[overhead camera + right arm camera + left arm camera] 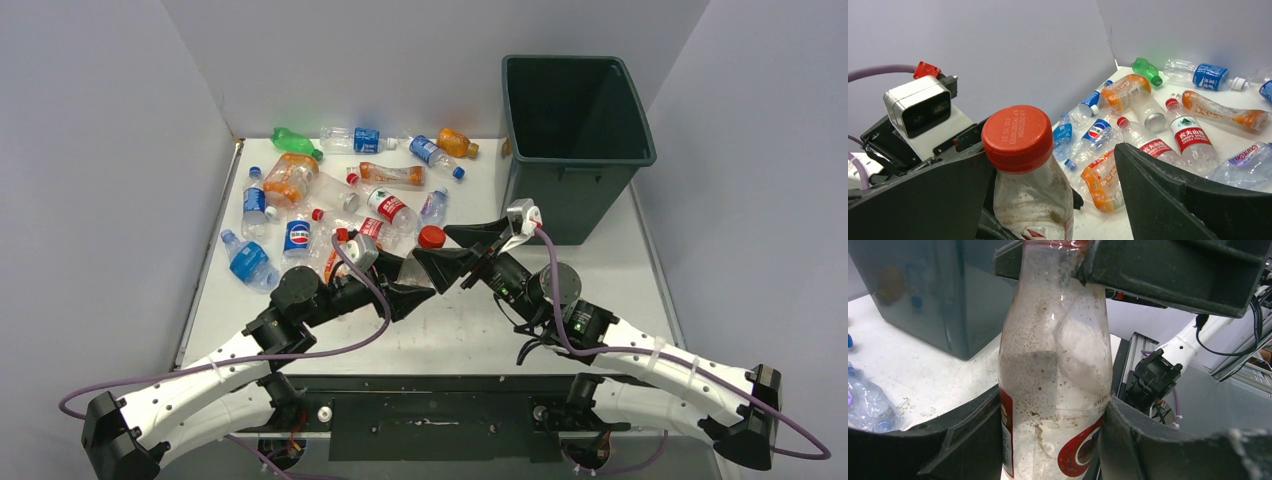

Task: Put the plastic bottles in the bin
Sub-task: Place the plastic bottle in the trash bin.

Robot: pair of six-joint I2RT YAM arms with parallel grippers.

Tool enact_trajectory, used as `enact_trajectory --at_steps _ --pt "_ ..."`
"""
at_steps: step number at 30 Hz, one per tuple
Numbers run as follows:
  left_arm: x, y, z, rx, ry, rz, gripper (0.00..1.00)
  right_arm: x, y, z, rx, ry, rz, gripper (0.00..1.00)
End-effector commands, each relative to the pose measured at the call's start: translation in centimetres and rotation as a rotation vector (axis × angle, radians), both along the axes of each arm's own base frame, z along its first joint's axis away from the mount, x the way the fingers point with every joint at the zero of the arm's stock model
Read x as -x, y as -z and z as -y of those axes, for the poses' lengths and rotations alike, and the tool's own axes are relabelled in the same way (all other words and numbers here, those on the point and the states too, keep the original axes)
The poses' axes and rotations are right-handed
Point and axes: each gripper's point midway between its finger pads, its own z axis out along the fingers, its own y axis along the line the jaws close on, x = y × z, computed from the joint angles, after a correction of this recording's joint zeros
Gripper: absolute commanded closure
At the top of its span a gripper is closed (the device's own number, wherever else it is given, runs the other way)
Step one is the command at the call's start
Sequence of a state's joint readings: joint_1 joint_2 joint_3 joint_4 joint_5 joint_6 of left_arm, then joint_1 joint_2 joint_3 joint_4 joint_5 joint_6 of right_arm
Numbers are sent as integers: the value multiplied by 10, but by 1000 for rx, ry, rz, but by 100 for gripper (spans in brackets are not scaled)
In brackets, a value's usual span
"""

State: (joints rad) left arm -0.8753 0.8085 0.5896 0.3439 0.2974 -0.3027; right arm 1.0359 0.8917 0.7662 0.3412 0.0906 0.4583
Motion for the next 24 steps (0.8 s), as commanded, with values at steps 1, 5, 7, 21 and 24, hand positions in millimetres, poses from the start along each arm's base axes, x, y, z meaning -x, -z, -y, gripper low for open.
enact_trajectory --at_steps 1,5,7,21,24 --pt "5 -23 1 63 29 49 100 -2 -35 0 -110 17 63 6" --pt "5 -22 1 55 31 64 100 -5 -34 -5 -93 18 71 10" --pt "5 -22 0 53 28 75 100 -5 -34 -10 -79 3 73 29" --pt "-3 -50 -48 178 -197 299 4 -12 -103 42 64 189 197 95" --pt "-15 -51 -60 171 -292 289 4 -28 -143 86 52 413 223 95"
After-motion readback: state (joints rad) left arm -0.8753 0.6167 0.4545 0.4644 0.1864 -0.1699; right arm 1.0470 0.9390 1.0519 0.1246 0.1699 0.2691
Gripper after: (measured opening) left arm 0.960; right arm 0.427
